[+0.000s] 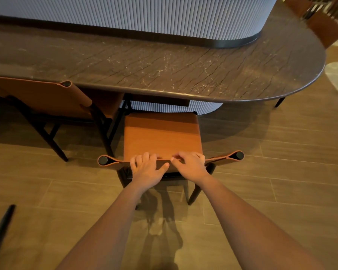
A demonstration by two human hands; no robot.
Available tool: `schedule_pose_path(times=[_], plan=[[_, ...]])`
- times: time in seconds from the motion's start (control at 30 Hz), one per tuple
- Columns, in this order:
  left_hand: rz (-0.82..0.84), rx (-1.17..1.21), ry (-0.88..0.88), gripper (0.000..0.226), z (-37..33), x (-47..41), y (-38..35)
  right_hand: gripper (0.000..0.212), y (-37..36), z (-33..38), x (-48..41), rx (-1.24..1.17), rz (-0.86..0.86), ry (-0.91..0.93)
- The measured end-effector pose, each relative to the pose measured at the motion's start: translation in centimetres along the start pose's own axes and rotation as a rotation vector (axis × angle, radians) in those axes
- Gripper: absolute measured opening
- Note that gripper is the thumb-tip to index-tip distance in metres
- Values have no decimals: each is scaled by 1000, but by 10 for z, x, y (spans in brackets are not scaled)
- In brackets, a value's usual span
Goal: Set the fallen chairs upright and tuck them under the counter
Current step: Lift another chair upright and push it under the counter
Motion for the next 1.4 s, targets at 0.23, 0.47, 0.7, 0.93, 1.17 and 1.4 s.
schedule_pose_path(times=[0.23, 0.47, 0.7, 0.93, 1.17, 1.4], plan=[[-233, 1493, 515, 24, 50, 57, 27, 8, 10, -52, 69, -1181, -670, -558], [241, 1692, 814, 61, 31, 36, -8, 43, -20, -43, 34, -1476, -248, -809], [189, 1836, 917, 50, 26, 7, -18, 31, -18, -61, 8, -1486, -237, -936], [35, 1795, 1042, 40, 24, -14, -11, 43, -6, -59, -13, -1491, -216, -1018], [62, 1691, 975, 37, 14, -44, 22, 31, 25, -54, -49, -1490, -239, -980], [120, 1706, 898, 33, -4, -93, 71, 21, 65, -36, -105, -1519, -227, -892]])
Point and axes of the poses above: each hand's wrist, its own x-axis away from the middle knuckle, its own y-axis out of the back of the hand, z = x × y, the point moved 7 cm from there along -x, towards the middle knuckle, and after that the axes turned 5 degrees about y, right-handed, at the moved point
